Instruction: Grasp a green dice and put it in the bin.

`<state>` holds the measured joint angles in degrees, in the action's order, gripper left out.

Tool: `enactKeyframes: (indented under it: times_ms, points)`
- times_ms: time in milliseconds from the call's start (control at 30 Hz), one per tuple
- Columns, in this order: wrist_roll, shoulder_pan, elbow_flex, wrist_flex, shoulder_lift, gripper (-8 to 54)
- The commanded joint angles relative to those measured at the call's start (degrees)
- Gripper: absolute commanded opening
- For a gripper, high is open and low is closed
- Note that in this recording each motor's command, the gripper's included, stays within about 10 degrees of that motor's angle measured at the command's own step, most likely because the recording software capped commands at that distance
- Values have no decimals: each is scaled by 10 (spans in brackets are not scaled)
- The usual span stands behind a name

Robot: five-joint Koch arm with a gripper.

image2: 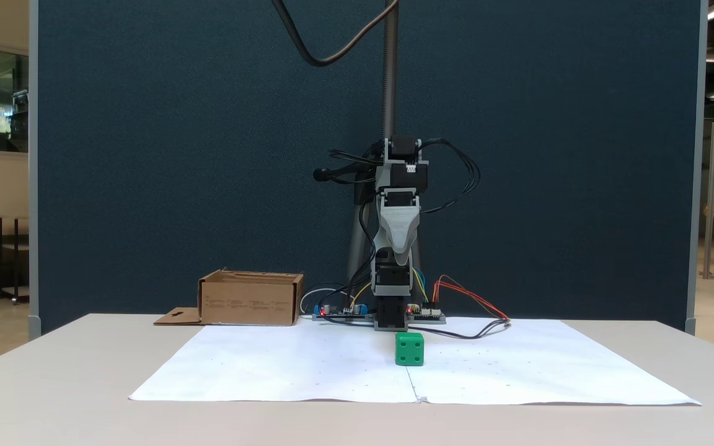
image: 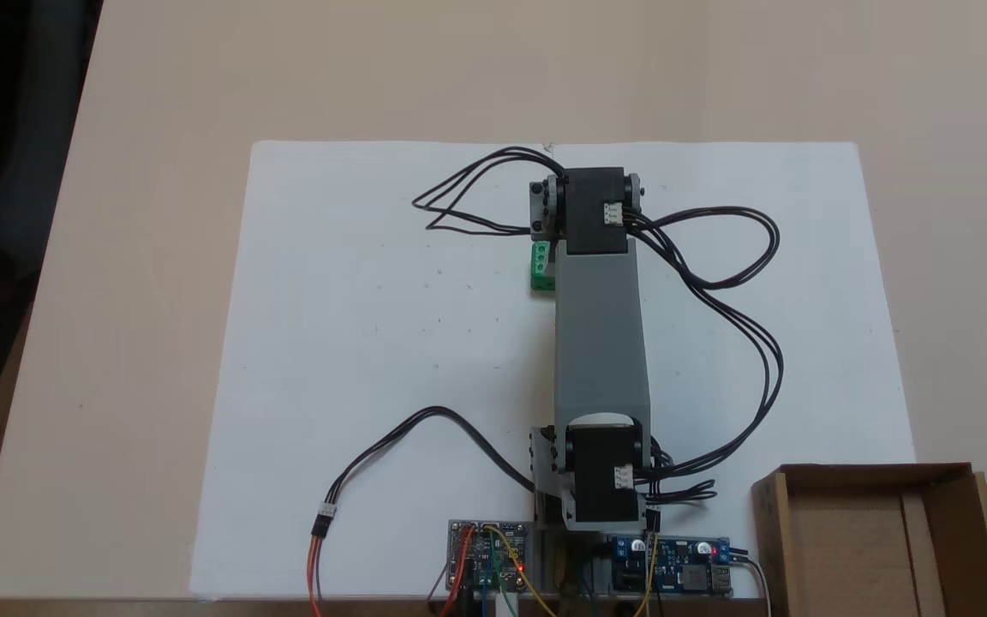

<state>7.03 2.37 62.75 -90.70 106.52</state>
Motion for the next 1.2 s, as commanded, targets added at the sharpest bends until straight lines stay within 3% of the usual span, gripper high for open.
enactKeyframes:
  times_ms: [0,900,1167]
  points:
    - [41,15,-40,4,-6,394]
    - [88,21,-35,60,-144,395]
    - [91,24,62,129,-145,403]
